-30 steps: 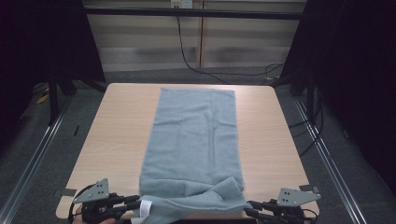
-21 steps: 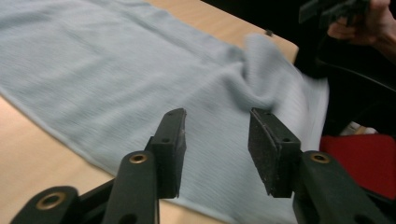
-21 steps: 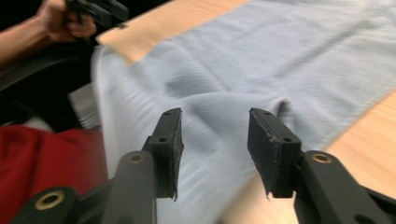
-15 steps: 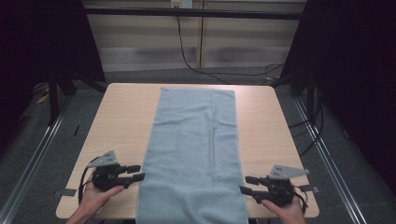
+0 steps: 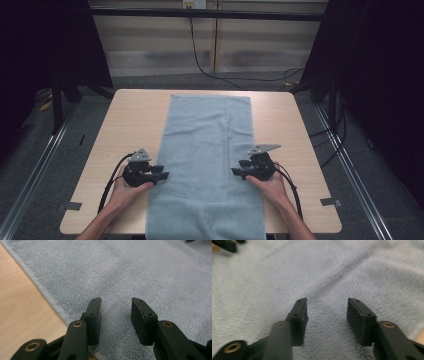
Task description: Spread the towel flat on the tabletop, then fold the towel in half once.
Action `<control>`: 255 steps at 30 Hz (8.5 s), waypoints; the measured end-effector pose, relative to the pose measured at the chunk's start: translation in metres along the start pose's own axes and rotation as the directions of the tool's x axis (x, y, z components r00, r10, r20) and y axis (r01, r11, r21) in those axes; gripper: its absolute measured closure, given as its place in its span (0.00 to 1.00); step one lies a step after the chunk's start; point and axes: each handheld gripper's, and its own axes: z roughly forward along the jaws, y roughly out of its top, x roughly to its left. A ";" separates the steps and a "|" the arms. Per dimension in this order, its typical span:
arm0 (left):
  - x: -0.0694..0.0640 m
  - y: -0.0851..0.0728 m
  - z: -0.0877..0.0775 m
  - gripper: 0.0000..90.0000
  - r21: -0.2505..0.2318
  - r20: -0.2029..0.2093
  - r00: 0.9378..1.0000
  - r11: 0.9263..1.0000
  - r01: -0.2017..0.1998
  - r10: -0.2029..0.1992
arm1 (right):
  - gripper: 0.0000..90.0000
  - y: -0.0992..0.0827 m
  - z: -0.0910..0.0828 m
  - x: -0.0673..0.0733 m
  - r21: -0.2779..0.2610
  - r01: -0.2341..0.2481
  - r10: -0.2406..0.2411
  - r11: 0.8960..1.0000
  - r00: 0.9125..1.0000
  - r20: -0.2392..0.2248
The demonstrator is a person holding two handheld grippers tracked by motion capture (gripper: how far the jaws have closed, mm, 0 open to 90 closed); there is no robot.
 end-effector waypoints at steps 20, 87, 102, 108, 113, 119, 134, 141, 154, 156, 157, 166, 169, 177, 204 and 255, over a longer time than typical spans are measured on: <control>-0.053 -0.035 -0.030 0.92 0.068 0.138 0.989 0.996 -0.058 0.048 | 0.93 -0.052 -0.048 0.055 0.067 0.127 -0.123 0.990 0.991 -0.055; -0.026 -0.025 -0.028 0.87 0.054 0.080 0.995 0.996 -0.067 0.062 | 0.62 -0.022 -0.035 0.032 -0.010 0.066 -0.066 0.998 0.996 -0.066; -0.024 -0.019 -0.022 0.80 0.058 0.081 0.996 0.997 -0.054 0.049 | 0.46 0.034 0.018 -0.061 -0.029 -0.020 0.026 0.999 0.979 0.201; -0.020 -0.008 -0.024 0.78 0.023 0.073 0.996 0.998 -0.051 0.049 | 0.46 0.028 0.012 -0.067 -0.053 -0.027 0.039 0.998 0.972 0.232; -0.001 0.013 -0.019 0.70 -0.025 0.000 1.000 0.999 -0.020 0.020 | 0.51 0.021 0.014 -0.070 -0.040 -0.031 0.039 0.999 0.971 0.235; 0.039 0.042 0.010 0.60 -0.077 -0.091 0.993 0.995 0.062 -0.069 | 0.89 0.022 0.015 -0.060 -0.040 -0.005 0.012 0.999 0.985 0.174; 0.060 0.049 0.044 0.39 -0.040 -0.183 0.980 0.997 0.073 -0.079 | 0.95 0.020 0.015 -0.056 -0.051 -0.013 0.021 0.999 0.988 0.155; 0.056 0.049 0.046 0.52 -0.034 -0.161 0.987 0.999 0.021 -0.026 | 0.95 0.019 0.016 -0.054 -0.054 -0.015 0.022 0.998 0.991 0.128; 0.063 0.046 0.027 0.93 -0.061 -0.048 0.996 0.996 0.070 -0.073 | 0.95 0.025 0.005 -0.054 -0.132 -0.069 0.078 0.989 0.995 0.064; 0.062 0.048 0.018 0.93 -0.094 -0.030 0.996 0.992 0.080 -0.083 | 0.95 0.029 -0.003 -0.054 -0.168 -0.085 0.095 0.982 0.994 0.056; 0.061 0.049 0.015 0.94 -0.109 -0.020 0.996 0.991 0.081 -0.084 | 0.95 0.031 -0.007 -0.053 -0.180 -0.081 0.091 0.980 0.995 0.048; 0.052 0.070 -0.012 0.94 -0.211 0.002 0.997 0.975 0.070 -0.071 | 0.95 0.063 -0.037 -0.052 -0.264 -0.060 0.070 0.963 0.997 0.027; 0.054 0.083 -0.022 0.94 -0.233 -0.008 0.998 0.971 0.056 -0.060 | 0.95 0.075 -0.051 -0.053 -0.306 -0.060 0.069 0.950 0.997 0.019; 0.054 0.115 -0.042 0.94 -0.302 -0.027 0.999 0.953 0.018 -0.027 | 0.95 0.105 -0.076 -0.051 -0.341 -0.014 0.031 0.940 0.998 0.047; 0.025 0.121 -0.077 0.94 -0.331 -0.010 0.999 0.943 -0.035 0.034 | 0.96 0.107 -0.117 -0.024 -0.391 0.032 -0.037 0.920 0.999 -0.004; 0.043 0.021 0.007 0.94 0.008 -0.082 0.992 0.995 0.095 -0.094 | 0.96 -0.009 -0.010 -0.005 -0.007 -0.037 0.037 0.999 0.999 0.007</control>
